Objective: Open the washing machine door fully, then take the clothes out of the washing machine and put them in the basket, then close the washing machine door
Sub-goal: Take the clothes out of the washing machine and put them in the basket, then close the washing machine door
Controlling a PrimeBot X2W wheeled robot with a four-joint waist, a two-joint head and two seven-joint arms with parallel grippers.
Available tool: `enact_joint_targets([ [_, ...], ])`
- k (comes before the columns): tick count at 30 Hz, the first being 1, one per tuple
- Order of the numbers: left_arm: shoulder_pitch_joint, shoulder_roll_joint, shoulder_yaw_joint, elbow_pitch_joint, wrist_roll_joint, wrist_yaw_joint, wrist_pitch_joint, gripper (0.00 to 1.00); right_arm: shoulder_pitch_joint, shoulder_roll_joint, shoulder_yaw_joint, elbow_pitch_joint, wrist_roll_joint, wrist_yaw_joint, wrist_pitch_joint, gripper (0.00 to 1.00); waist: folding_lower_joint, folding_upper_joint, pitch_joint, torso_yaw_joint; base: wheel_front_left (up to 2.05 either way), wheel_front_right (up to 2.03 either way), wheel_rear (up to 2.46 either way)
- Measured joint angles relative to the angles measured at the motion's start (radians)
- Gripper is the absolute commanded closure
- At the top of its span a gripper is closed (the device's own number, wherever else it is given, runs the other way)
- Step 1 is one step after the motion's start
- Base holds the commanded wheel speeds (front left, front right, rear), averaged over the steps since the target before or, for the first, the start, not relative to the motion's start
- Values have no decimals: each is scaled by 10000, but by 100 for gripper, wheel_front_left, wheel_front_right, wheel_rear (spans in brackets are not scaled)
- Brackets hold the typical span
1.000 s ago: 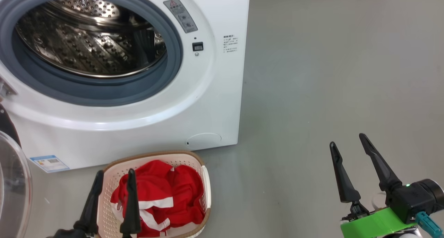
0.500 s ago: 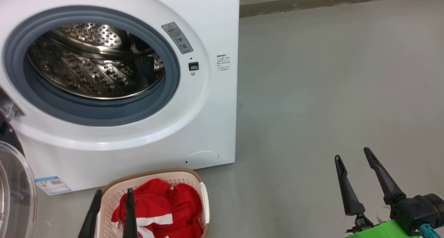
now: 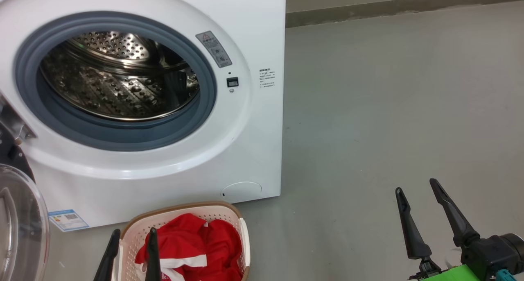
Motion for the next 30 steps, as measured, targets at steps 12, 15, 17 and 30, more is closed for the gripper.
enact_joint_targets([
  [12, 2, 0, 115, -25, 0, 0, 0, 0, 0, 0, 33, -2, 0, 0, 0, 0, 0, 0, -21, 319, -5, 3, 1],
  [15, 2, -2, 157, -36, 0, 0, 0, 0, 1, 0, 38, -2, 0, 0, 0, 0, 0, 0, -16, 357, -59, 46, 13],
  [17, 2, 0, 180, -38, 0, 0, 0, 0, 1, 2, 40, 0, 0, 0, 0, 0, 0, 0, -19, 373, -83, 72, 12],
  [30, 5, -2, 182, -42, -4, -171, 0, 0, 180, 10, 48, 4, 0, 0, 0, 0, 0, 0, -32, 457, -121, 109, 12],
])
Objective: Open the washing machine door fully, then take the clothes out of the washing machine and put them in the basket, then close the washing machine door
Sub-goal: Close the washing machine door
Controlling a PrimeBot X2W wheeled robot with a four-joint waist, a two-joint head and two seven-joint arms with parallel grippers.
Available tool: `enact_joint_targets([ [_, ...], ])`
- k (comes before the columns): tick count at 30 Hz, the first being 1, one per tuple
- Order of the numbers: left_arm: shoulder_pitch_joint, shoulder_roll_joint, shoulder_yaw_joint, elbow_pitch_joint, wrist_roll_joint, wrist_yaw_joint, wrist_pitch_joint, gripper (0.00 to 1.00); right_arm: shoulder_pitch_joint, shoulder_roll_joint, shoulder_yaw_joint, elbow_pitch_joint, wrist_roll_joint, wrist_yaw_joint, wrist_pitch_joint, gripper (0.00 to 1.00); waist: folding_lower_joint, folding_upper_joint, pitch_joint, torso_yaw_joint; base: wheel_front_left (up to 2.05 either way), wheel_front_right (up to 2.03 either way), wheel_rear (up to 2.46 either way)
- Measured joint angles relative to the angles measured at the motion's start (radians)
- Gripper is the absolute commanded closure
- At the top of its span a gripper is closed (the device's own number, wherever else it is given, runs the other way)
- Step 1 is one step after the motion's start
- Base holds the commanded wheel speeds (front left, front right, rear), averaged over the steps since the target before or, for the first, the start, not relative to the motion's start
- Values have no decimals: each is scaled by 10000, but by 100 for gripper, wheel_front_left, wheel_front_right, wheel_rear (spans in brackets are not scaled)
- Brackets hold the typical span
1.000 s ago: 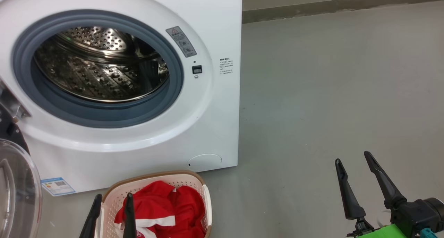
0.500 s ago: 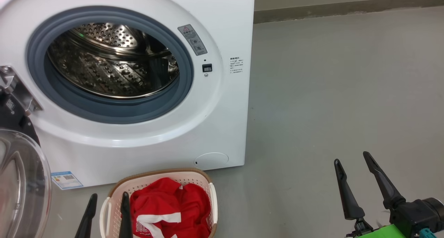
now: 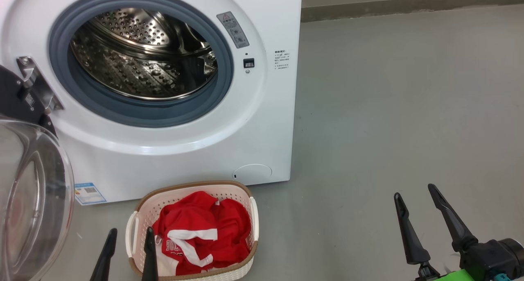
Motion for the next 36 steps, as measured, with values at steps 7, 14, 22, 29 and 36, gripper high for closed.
enact_joint_targets([
  [7, 0, 2, -75, 52, -2, 132, 0, 0, -1, 2, 2, 4, 0, 0, 0, 0, 0, 0, 3, 34, -15, 15, 0],
  [14, 0, 2, -188, 42, 0, 268, 0, 0, -1, 0, 12, 0, 0, 0, 0, 0, 0, 1, 15, 187, 0, 0, 0],
  [22, -1, 4, -259, -182, 90, 491, 0, 0, -1, 0, 159, -2, 0, 0, 0, 0, 0, 0, 7, 743, 0, 0, 0],
  [29, 28, 4, -291, -587, 174, 792, 0, 0, -3, 0, 305, 10, 2, 0, 0, 0, 0, 0, -42, 1618, 0, 0, 0],
  [36, 225, 4, -291, -759, 180, 867, 0, 0, -3, 0, 313, 8, 2, 0, 0, 0, 0, 0, -76, 2391, 0, 0, 0],
])
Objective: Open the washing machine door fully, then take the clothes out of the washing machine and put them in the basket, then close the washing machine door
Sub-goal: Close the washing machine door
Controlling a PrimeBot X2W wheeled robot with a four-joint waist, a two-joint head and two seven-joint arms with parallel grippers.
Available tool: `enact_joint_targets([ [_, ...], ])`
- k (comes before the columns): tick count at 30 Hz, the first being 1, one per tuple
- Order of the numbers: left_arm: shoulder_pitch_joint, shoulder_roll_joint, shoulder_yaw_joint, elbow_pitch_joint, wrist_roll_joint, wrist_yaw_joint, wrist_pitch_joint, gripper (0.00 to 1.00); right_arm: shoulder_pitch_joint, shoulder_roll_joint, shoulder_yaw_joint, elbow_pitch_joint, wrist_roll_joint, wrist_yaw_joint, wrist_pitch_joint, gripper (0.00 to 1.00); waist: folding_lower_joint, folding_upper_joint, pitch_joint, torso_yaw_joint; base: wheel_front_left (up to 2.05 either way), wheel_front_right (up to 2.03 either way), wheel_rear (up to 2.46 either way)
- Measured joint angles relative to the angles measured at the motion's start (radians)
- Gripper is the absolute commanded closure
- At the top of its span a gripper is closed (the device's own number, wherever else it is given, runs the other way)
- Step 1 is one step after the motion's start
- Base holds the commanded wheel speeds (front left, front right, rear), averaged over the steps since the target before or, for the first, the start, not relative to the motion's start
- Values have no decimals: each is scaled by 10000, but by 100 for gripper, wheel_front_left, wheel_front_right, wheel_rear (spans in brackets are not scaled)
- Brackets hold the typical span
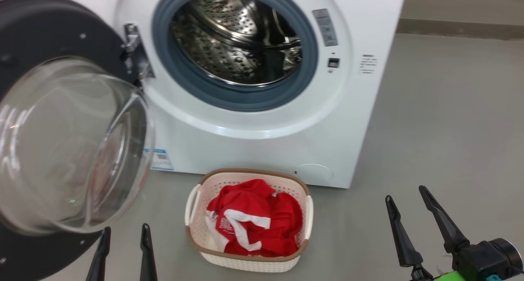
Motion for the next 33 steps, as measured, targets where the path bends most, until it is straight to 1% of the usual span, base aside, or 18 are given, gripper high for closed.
enact_joint_targets([
  [12, 83, 44, 33, -46, 105, 111, 0, 0, 0, 0, 33, 0, 90, 0, 0, 0, 0, 0, -30, 1643, 0, 0, 0],
  [19, 156, 109, 42, -42, 136, 144, 2, 0, 0, 0, 31, 12, 105, 0, 0, 0, 0, 0, -29, 2474, 0, 0, 0],
  [24, 156, 151, 54, -40, 128, 199, 4, 0, 0, 2, 36, 19, 105, 0, 0, 0, 0, 0, -31, 2864, 0, 0, 0],
  [29, 156, 192, 50, -27, 125, 199, 4, 0, 1, 2, 44, 23, 105, 0, 0, 0, 0, 0, -20, 3039, 0, 0, 0],
  [30, 157, 192, 50, -27, 100, 201, 4, 52, 1, 2, 50, 23, 105, 0, 0, 0, 0, 0, -13, 3044, 0, 0, 0],
  [31, 157, 192, 52, -31, 63, 203, 4, 91, 1, 2, 59, 25, 105, 0, 0, 0, 0, 0, -7, 3041, 0, 0, 0],
  [32, 156, 192, 54, -38, 35, 205, 4, 100, 1, 2, 69, 29, 105, 0, 0, 0, 0, 0, 0, 3035, 0, 0, 0],
  [33, 156, 192, 56, -42, -15, 217, 4, 100, 2, 2, 82, 33, 105, 0, 0, 0, 0, 0, 8, 3026, 0, 0, 0],
])
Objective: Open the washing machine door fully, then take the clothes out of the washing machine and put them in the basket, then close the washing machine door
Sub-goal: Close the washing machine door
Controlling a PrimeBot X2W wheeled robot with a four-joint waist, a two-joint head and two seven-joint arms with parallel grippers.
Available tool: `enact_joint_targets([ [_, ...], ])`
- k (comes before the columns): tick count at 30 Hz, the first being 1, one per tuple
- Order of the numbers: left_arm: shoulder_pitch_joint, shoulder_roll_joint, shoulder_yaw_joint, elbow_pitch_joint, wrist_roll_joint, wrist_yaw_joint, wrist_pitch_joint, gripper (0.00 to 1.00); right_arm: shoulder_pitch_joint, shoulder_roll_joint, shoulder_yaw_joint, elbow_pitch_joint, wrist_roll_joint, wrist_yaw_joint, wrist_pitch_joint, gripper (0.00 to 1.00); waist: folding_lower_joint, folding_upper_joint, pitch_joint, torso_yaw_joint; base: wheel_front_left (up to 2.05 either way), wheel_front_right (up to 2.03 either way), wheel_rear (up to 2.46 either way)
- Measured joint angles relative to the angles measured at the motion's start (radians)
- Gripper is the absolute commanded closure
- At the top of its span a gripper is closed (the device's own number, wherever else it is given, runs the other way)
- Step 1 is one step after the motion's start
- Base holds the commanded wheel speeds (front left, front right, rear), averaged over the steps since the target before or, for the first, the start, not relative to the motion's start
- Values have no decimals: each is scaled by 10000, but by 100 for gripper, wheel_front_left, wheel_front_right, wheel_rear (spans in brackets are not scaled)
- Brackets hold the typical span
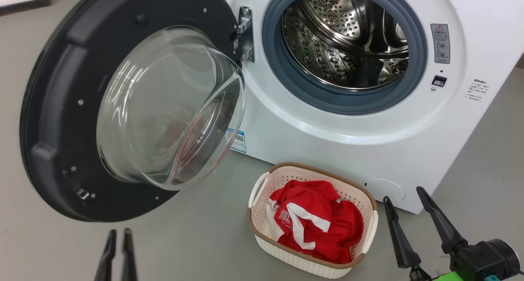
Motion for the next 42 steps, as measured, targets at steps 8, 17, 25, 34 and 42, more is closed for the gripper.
enact_joint_targets([
  [8, -881, -42, 731, -290, -989, -119, -2, 100, 13, -2, 12, 23, -6, 0, 0, 0, 0, 0, 68, -105, 0, 0, 0],
  [17, -2672, 46, 2495, -219, -1806, -823, -8, 100, 16, -2, 46, 79, -33, 0, 0, 0, 0, 0, 54, -439, 0, 0, 0],
  [25, -4921, 495, 3914, 1413, -3829, -1444, 150, 100, 17, -2, 134, 104, -105, 0, 0, 0, 0, 0, 17, -715, 0, 0, 0],
  [34, -7392, 1312, 5827, 4447, -7193, -1515, 2008, 100, 16, -2, 173, 169, -105, 0, 0, 0, 0, 0, 50, -1138, 0, 0, 0],
  [42, -8984, 2222, 6803, 7125, -8868, -928, 3695, 100, 12, -2, 186, 163, -111, 0, 0, 0, 0, 0, 220, -1363, 0, 0, 0],
])
